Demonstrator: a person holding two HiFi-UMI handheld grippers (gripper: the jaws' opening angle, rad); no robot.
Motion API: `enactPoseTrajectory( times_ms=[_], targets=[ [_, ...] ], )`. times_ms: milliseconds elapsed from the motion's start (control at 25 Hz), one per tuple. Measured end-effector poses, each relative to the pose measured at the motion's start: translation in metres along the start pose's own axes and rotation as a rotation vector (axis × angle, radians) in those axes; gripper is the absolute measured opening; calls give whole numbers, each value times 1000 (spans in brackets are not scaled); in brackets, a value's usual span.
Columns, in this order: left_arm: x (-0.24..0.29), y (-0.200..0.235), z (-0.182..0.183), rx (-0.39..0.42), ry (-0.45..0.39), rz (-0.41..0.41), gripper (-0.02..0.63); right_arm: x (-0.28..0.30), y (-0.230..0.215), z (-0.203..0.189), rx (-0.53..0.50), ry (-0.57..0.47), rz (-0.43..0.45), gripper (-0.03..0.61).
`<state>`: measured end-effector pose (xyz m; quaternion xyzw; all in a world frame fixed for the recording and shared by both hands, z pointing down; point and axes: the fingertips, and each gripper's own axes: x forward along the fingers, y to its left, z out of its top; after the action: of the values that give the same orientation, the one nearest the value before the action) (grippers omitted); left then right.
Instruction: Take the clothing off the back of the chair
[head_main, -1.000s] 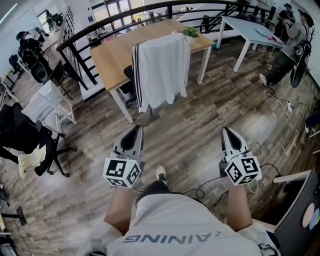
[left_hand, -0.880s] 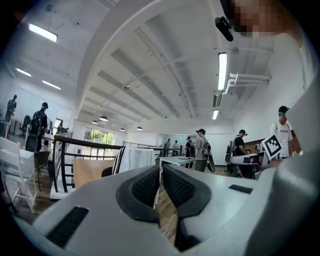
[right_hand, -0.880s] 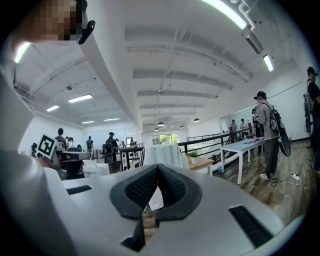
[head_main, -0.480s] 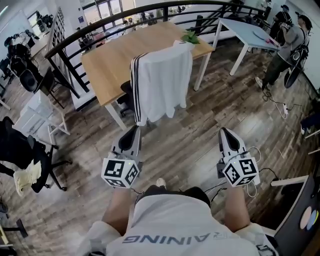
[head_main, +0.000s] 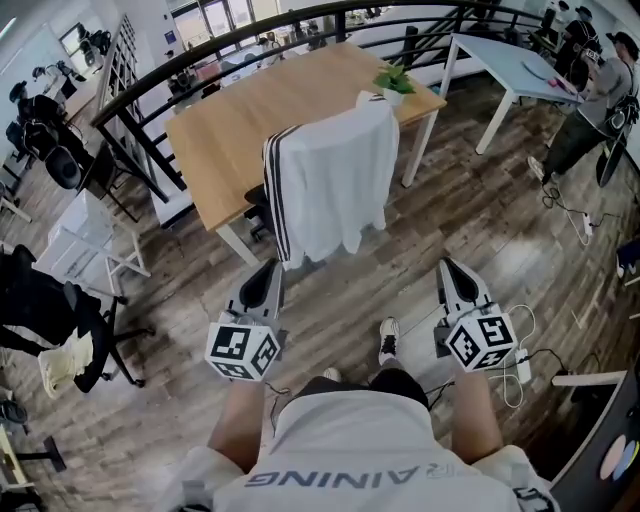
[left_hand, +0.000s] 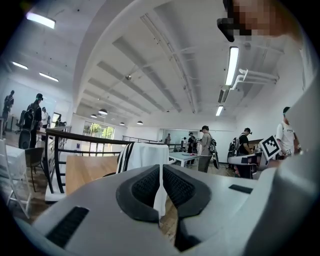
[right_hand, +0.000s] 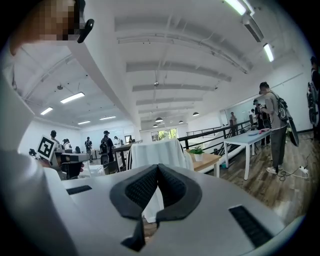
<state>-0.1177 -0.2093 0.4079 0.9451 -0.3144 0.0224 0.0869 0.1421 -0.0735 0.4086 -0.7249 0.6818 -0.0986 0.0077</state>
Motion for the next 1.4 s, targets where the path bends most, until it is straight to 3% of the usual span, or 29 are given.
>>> enactPoseTrajectory(
  times_ms=[520, 840, 1040, 1400],
  targets=[
    [128, 24, 22, -23, -15, 245, 49, 171, -109, 39, 3, 36, 241, 23],
    [154, 30, 17, -46, -29, 412, 49, 241, -143, 48, -14, 53, 374, 23],
    [159, 44, 12, -50, -14, 480, 49, 270, -156, 43, -2, 64, 394, 23],
    [173, 104, 10, -62, 19, 510, 49, 321, -150, 48, -63, 106, 375, 25]
  ],
)
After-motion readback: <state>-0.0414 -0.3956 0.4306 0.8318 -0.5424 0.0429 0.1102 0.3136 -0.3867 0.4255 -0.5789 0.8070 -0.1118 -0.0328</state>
